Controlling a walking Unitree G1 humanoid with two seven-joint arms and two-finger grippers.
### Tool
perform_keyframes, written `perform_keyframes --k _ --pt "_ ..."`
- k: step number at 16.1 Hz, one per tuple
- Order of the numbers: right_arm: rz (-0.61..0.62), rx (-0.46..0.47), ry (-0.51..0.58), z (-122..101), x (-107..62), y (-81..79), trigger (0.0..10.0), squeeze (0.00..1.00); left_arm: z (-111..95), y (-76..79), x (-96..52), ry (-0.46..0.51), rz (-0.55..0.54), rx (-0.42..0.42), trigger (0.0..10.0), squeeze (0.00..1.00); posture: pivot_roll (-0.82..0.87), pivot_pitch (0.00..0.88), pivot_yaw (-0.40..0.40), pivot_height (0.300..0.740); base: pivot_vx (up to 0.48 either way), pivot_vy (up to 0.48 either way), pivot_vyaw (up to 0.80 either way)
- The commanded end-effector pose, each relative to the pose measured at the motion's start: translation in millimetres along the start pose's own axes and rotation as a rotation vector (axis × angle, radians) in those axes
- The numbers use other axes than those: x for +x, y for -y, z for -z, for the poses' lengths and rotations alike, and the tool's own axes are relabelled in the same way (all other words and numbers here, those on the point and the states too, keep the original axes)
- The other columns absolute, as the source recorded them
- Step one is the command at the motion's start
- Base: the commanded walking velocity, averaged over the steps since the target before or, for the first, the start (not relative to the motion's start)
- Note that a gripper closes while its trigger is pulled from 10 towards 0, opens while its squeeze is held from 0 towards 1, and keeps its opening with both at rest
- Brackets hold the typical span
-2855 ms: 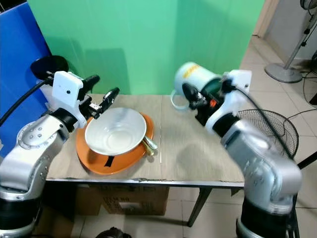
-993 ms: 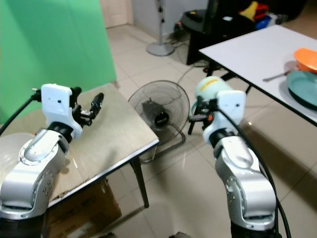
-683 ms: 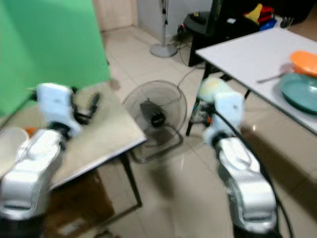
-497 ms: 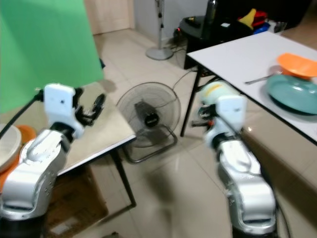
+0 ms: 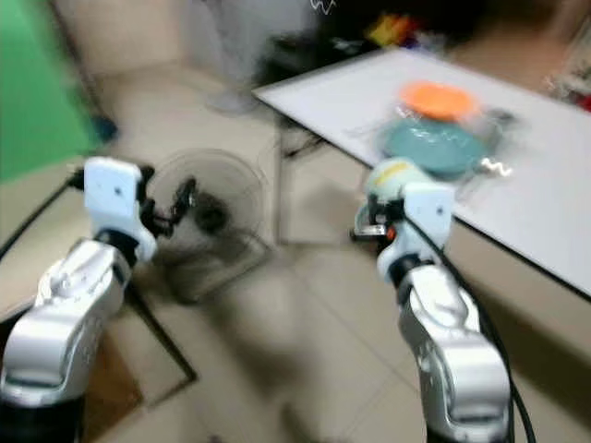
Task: Setting the table
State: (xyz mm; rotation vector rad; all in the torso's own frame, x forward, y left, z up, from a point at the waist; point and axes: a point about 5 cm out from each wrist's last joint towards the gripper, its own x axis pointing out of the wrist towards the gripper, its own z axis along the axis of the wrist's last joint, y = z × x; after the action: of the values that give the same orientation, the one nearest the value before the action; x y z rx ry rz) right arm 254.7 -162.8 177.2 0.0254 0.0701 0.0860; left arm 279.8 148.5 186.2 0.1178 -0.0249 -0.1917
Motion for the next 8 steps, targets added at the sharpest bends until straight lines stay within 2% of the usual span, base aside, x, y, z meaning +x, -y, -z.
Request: perform_keyframes --k 1,6,8 --pt "0.020 -0.005 0.013 -4.8 -1.8 3.6 10.0 0.00 -3.1 3.9 1.2 0.011 0.021 0.006 10.0 0.00 0.04 0.000 0.066 0.740 0.000 -0.315 -0.80" --pt "0.056 0.003 0.001 -3.8 -1.9 6.6 10.0 0.00 -0.7 7.0 3.2 -0.006 0.046 -0.001 10.0 0.00 0.04 0.000 0.069 0.740 0.000 0.000 -0.80" --pt "0.058 0.008 -0.002 -3.8 -2.0 5.9 10.0 0.00 -1.2 6.1 4.0 -0.004 0.047 0.002 10.0 0.00 0.04 0.000 0.071 0.740 0.000 0.386 -0.80"
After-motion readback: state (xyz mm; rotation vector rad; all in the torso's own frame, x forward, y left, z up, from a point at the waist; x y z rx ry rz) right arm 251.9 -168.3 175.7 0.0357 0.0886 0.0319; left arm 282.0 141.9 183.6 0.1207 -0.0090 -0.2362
